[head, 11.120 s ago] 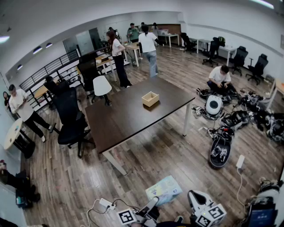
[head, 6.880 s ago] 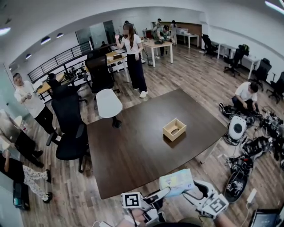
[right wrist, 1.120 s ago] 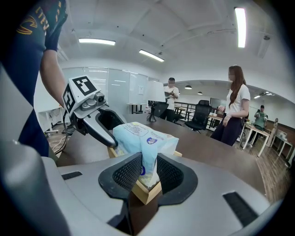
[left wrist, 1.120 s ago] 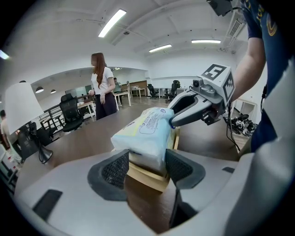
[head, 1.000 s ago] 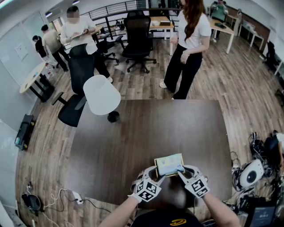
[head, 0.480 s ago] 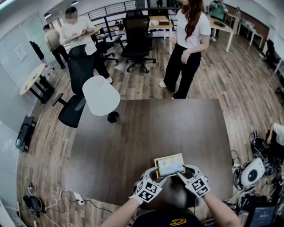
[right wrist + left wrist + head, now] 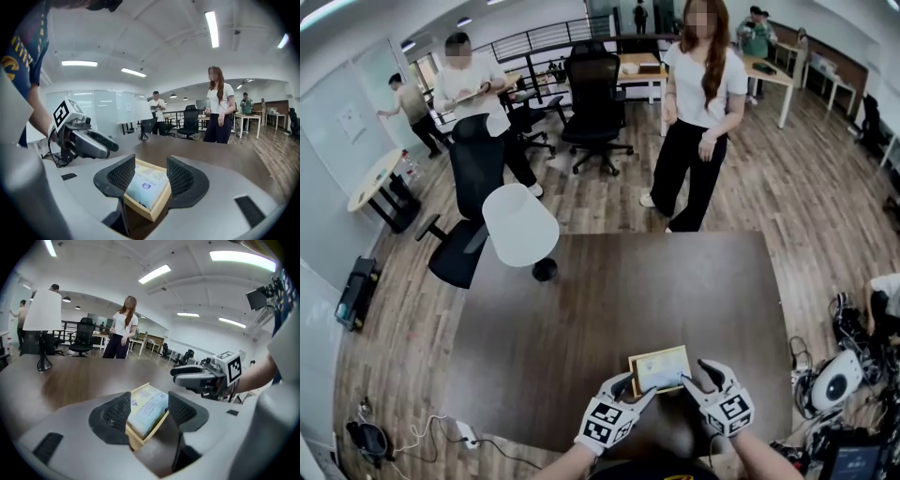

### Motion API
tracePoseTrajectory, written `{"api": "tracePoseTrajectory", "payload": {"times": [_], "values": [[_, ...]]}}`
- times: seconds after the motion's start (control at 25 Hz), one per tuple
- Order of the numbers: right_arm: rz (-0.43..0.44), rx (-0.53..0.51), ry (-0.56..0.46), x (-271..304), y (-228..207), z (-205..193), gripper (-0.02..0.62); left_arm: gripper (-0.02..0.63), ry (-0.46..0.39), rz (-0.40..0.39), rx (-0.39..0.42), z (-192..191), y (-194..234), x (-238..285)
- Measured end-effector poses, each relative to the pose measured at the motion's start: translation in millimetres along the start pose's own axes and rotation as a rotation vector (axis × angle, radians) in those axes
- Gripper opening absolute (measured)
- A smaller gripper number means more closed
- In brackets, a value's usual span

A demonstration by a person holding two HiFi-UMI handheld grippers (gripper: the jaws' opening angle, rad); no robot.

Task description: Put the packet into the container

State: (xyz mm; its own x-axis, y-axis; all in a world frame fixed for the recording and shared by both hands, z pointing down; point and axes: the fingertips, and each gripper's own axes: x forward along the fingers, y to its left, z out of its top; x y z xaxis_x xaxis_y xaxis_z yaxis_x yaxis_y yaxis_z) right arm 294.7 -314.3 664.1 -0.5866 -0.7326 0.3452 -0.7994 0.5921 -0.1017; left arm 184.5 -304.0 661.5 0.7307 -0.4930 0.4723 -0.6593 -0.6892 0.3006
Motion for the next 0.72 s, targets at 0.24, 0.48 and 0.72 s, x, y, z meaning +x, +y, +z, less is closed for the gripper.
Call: {"api": "tracePoseTrajectory", "payload": {"times": [0.24,0.48,0.72], "values": [[0.058,0.167,-0.122,-22.1,19.5,54.5,0.203,0.250,-0.147,-0.046,-0.088,49.0,-28.2,-26.6],[0.121,0.306,-0.163,-29.6,44.1,79.4,0.017,0.186,-0.231,-0.105,-0.206,82.1,-48.8,-51.3],[0.137,0.299,-0.190,-35.9,62.8,115.1,0.009,0.130,-0.270,-0.108,-0.241,94.6,-60.5,-70.2]]}}
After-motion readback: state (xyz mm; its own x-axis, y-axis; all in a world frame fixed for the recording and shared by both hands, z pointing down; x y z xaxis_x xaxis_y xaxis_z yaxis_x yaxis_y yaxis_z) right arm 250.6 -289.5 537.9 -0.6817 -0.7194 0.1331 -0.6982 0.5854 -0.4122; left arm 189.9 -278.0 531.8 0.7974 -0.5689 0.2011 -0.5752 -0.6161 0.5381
